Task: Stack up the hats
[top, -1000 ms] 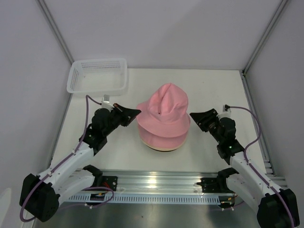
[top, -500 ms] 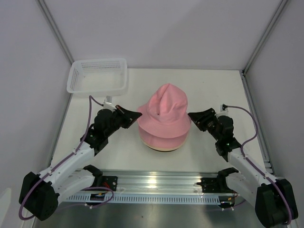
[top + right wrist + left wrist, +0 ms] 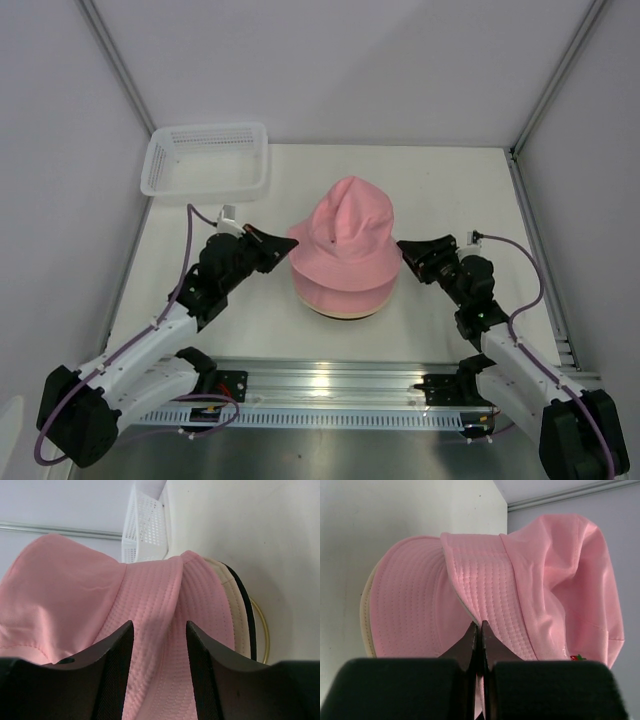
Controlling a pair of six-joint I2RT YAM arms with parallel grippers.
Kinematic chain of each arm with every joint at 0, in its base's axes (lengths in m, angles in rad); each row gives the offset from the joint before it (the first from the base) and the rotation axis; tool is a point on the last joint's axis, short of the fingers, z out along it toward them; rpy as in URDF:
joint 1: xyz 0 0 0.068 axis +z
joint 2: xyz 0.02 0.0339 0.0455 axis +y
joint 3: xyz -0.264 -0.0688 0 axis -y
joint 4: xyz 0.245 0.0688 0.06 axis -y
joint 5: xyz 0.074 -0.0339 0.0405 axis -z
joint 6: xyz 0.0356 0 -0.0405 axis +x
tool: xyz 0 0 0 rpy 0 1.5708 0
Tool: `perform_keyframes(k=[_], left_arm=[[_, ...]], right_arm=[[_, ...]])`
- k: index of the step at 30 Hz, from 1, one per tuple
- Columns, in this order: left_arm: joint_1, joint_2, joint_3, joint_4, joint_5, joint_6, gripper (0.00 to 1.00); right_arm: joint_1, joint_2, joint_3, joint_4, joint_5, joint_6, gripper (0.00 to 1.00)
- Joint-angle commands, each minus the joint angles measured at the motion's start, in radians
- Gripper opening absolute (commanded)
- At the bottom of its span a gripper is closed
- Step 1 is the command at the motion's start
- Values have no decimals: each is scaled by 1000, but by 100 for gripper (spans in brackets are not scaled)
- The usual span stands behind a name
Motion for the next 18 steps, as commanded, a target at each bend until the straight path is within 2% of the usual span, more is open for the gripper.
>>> perform_keyframes(k=[1,5,8,9,11,18], left_arm=[[-16,28,-17,26,-20,21,1],[-33,42,-23,35,-45,23,1],[-42,42,-29,37,-61,32,1],[-45,38,-30,37,-64,41,1],[-49,30,-29,45,-79,55,1],[-63,-19,10,49,-125,173,1]], right_arm=[[19,51,34,86,-18,43,50],[24,82,26,124,-31,61,46],[24,79,25,136,-18,70,28],[24,79,26,133,-9,64,12],[24,71,34,131,0,55,0],[24,54,110,119,26,-26,0]])
